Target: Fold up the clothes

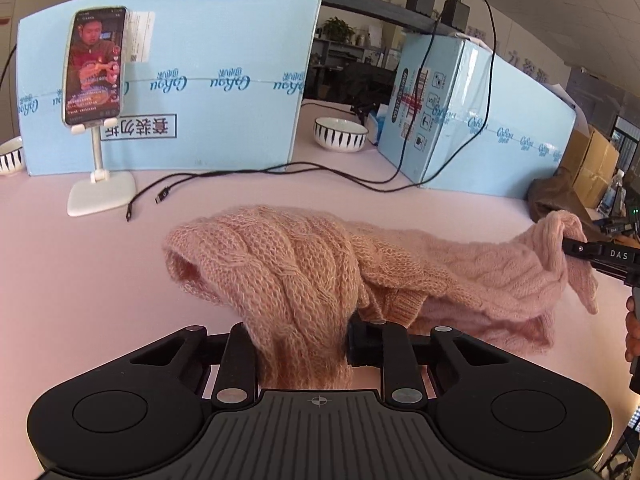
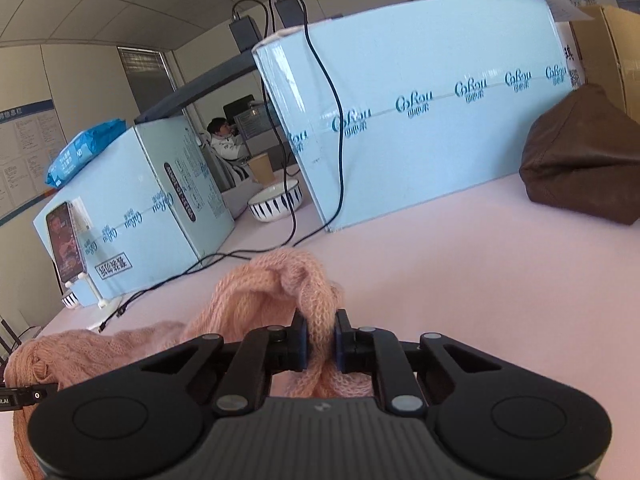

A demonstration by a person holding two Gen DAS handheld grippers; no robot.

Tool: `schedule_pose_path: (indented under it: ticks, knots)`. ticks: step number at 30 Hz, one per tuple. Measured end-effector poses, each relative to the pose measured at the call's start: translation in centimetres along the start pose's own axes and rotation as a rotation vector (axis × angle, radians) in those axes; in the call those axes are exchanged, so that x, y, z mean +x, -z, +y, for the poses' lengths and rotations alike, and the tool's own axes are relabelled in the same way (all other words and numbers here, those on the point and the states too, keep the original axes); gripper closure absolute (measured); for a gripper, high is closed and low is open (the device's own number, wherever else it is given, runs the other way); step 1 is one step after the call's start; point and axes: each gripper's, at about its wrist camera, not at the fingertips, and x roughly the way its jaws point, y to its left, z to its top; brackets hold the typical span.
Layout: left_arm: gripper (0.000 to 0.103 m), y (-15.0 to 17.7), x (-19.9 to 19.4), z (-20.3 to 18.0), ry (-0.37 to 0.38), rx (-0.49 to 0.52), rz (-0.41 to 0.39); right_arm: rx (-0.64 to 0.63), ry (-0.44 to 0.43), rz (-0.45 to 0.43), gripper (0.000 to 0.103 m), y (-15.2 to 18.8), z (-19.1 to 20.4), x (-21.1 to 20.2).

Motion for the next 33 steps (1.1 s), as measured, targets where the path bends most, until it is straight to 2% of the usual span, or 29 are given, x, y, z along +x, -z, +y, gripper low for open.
schedule_pose_path:
  ticks: [5,8,10,13,14,16,18,23,25,28,29,30,31,32,33]
  knots:
    - [0.080,-3.3,-0.5,-0.2,-0.022,0.000,-0.093,-0.055,0.027,-0.158,0.089,-4.0,1.1,-1.9]
    - [0.080,-5.6,-1.8,0.3,-0.043,-0.009,-0.205,-0.073,0.041,-0.260,0.090,-6.1,1.4,-3.5]
    - [0.080,-6.8,-3.0,0.5,-0.048,-0.011,-0.290,-0.075,0.044,-0.375,0.090,-7.7,1.5,-5.6]
    - [0.080,-7.3,-4.9,0.7,-0.033,-0.007,-0.396,-0.064,0.057,-0.525,0.090,-8.5,1.1,-9.0]
    - [0.080,-7.0,-5.1,0.7,-0.037,-0.002,-0.402,-0.059,0.062,-0.541,0.090,-8.5,0.9,-9.7]
    - [0.080,-5.7,-4.9,0.7,-0.048,0.014,-0.371,-0.046,0.070,-0.509,0.090,-7.7,-0.4,-10.4]
    - [0.080,-3.8,-4.3,0.8,-0.032,0.035,-0.299,-0.035,0.068,-0.411,0.090,-5.9,-1.8,-10.1]
    - [0.079,2.2,-2.5,2.3,0.021,0.021,-0.033,-0.071,0.098,-0.049,0.089,2.3,-5.2,-8.0]
    - [0.078,4.0,-2.1,2.9,0.029,0.017,0.060,-0.039,0.125,0.018,0.089,4.4,-6.4,-7.7]
    - [0.053,4.5,-2.8,3.8,0.002,-0.012,0.092,0.085,0.123,0.063,0.084,5.8,-8.5,-7.6]
    - [0.038,4.3,-3.3,4.2,-0.008,-0.020,0.086,0.109,0.123,0.069,0.075,5.9,-8.7,-7.7]
    - [0.029,4.0,-4.0,4.6,-0.017,-0.027,0.075,0.131,0.124,0.075,0.061,5.9,-8.8,-7.7]
    - [0.027,3.7,-5.0,4.9,-0.024,-0.025,0.050,0.152,0.124,0.080,0.052,6.0,-8.9,-7.8]
    - [0.024,3.5,-5.8,5.1,-0.025,-0.019,0.030,0.155,0.123,0.075,0.035,6.1,-8.9,-8.1]
    - [0.021,3.3,-6.8,5.3,-0.025,-0.011,0.010,0.143,0.118,0.054,0.023,5.9,-8.7,-8.8]
